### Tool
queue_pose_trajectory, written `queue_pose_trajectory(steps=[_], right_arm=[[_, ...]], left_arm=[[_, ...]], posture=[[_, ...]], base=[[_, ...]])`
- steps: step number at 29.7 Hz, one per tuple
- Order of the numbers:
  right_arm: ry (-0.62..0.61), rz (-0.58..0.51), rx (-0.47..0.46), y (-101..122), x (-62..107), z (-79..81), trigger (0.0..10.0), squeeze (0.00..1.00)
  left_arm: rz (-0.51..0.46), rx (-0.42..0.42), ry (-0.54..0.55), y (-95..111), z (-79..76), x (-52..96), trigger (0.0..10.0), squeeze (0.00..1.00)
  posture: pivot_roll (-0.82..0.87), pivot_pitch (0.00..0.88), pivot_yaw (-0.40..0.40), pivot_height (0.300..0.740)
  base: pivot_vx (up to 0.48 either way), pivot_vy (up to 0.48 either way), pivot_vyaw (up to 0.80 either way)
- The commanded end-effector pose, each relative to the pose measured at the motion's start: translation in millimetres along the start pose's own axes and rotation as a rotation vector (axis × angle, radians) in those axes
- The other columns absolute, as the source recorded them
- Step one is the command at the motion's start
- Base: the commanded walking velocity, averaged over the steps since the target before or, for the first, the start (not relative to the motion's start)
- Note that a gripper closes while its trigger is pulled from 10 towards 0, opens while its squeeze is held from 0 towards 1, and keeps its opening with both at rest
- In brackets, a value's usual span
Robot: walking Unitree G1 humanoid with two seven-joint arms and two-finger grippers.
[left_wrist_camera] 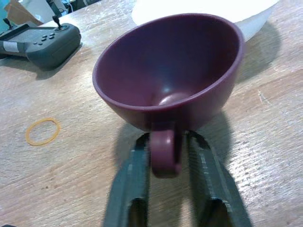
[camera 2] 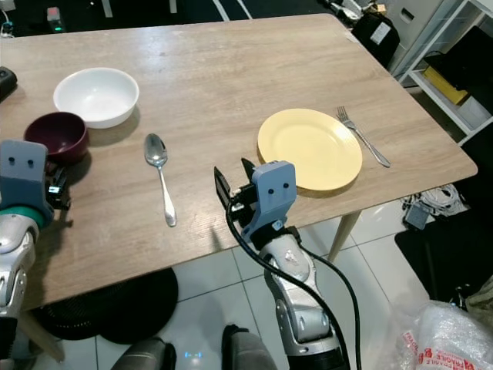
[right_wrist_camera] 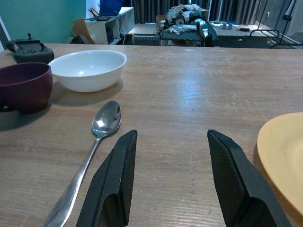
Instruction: Setting the table
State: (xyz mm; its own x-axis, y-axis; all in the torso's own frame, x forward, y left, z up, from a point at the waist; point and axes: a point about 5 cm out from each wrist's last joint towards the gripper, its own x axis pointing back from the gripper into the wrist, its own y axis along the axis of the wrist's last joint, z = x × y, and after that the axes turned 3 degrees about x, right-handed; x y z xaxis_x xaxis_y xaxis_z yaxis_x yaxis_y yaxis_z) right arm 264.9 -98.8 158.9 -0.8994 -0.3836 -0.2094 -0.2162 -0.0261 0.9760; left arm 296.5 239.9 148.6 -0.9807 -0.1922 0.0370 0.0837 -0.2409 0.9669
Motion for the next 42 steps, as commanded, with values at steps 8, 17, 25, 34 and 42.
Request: queue_pose_trajectory(steps=[8, 17, 25, 34, 42], right_arm=[[-0.006, 0.013, 0.002, -1.5, 2.7, -0.2, 10.0, 0.00], [-0.028, 0.006, 0.007, -0.1, 1.5, -5.5, 10.0, 0.00], [-0.322, 0.036, 0.088, 5.7, 11.4, -67.6, 10.0, 0.00], [-0.592, 0.052, 0.145, 13.4, 32.6, -115.9, 10.0, 0.00], [-0.653, 0.067, 0.135, 10.5, 44.1, -118.1, 10.0, 0.00]], left_arm=[[-0.013, 0.010, -0.017, -0.3, -4.1, -1.2, 0.0, 0.00], [-0.158, -0.029, -0.159, 25.9, -30.9, 11.7, 7.9, 0.00], [-0.283, 0.056, -0.425, 82.9, -62.9, 11.8, 10.0, 0.00], [-0.355, -0.012, -0.447, 103.4, -67.1, -1.5, 10.0, 0.00], [-0.287, 0.066, -0.520, 101.9, -85.4, -2.5, 10.0, 0.00]], posture=[[0.11, 0.072, 0.000, 0.740], [0.12, 0.070, 0.002, 0.740], [0.11, 0.060, 0.003, 0.740], [0.09, 0.046, 0.017, 0.740], [0.08, 0.034, 0.027, 0.740]], base=[[0.000, 0.000, 0.00], [0.000, 0.000, 0.00], [0.000, 0.000, 0.00], [0.000, 0.000, 0.00], [0.000, 0.000, 0.00]])
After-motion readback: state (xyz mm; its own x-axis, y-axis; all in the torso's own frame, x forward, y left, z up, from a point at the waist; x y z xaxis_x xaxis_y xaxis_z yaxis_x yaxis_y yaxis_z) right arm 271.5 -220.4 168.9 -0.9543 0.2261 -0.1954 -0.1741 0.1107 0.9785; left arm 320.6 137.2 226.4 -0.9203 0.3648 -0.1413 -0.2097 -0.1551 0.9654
